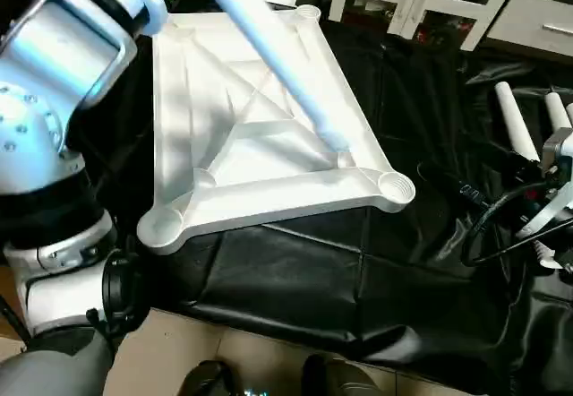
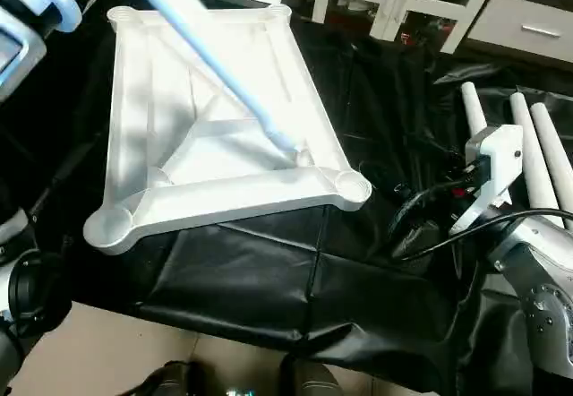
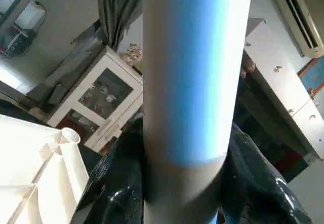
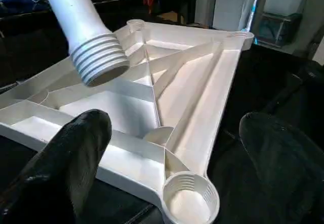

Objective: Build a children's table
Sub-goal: Pick table leg

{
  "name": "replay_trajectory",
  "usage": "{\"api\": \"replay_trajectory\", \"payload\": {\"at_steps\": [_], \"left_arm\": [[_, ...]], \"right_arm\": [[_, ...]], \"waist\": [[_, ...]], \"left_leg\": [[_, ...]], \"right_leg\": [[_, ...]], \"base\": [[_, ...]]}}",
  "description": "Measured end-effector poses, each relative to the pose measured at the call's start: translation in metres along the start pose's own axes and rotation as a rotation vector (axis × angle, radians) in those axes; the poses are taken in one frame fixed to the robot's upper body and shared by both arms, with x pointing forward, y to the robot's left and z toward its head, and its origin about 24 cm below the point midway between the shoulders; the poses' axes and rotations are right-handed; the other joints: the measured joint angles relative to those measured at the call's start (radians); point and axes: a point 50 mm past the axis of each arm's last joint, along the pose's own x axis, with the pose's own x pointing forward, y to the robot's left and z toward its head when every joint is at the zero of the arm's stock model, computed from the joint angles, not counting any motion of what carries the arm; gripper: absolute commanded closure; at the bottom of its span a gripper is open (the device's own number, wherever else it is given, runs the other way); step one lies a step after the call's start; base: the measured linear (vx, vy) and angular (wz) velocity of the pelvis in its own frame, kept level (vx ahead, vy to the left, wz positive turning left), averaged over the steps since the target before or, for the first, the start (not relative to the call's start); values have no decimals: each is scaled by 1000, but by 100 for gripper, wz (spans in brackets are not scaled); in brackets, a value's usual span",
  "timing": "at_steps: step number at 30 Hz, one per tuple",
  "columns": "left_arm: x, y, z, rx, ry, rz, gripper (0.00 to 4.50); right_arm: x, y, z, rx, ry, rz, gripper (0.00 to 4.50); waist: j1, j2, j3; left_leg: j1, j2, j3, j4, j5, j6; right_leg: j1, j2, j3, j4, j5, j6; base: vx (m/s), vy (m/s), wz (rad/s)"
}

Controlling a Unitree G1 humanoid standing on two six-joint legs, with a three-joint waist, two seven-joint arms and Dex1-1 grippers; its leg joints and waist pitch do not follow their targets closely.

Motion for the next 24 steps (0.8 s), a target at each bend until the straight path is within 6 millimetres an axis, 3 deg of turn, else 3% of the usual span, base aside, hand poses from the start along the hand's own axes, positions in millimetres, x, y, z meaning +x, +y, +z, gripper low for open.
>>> {"api": "replay_trajectory", "payload": {"at_steps": [6,10,14,24], "left_arm": [[1,-3,-1,-19,-19,-47,289],[-8,-19,5,-48,-112,-304,289],[-30,-19,2,-149,-150,-553,289],[-51,-25,-1,-229,-143,-856,289]], "right_arm": [[2,3,-3,4,12,21,0],[3,5,-6,4,19,33,0],[3,5,-7,0,21,33,0],[3,9,-6,-10,17,47,0]], "waist": [[1,-2,2],[2,-4,5],[-1,-4,7],[2,-4,12]], "left_leg": [[0,0,0,0,0,0],[0,0,0,0,0,0],[1,0,2,-1,0,0],[1,0,2,-2,0,-1]], "right_leg": [[0,0,0,0,0,0],[0,0,0,-1,0,0],[-1,0,1,0,0,0],[-1,0,1,0,0,0]], "base": [[0,0,0],[0,0,0],[0,0,0],[0,0,0]]}}
